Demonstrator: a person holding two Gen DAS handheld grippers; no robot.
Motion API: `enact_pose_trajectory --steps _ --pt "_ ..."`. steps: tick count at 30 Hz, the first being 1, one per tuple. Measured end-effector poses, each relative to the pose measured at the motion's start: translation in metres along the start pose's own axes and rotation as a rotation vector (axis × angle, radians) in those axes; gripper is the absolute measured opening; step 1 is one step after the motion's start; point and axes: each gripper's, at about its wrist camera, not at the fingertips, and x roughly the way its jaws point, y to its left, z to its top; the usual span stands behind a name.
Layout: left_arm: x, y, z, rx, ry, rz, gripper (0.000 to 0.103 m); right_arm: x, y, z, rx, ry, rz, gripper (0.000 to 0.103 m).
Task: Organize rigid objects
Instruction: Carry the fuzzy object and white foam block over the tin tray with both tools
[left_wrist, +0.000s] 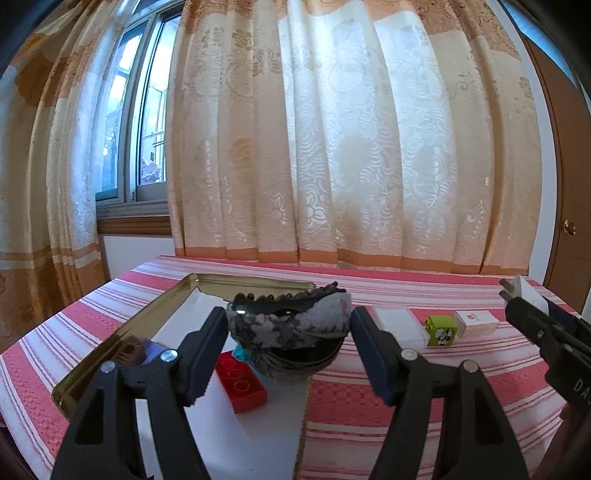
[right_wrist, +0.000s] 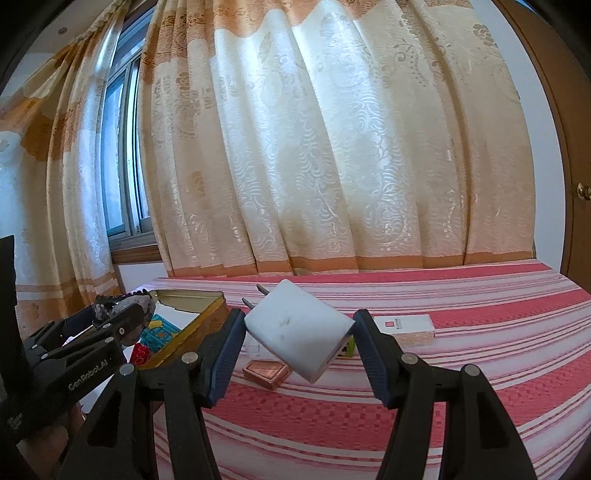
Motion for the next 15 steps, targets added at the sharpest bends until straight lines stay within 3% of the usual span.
enact_pose_trajectory --steps 15 --pt "0.000 0.011 0.000 -0.009 -0.010 0.025 0.068 0.004 0.021 -0.003 -0.032 0.002 0.034 0.062"
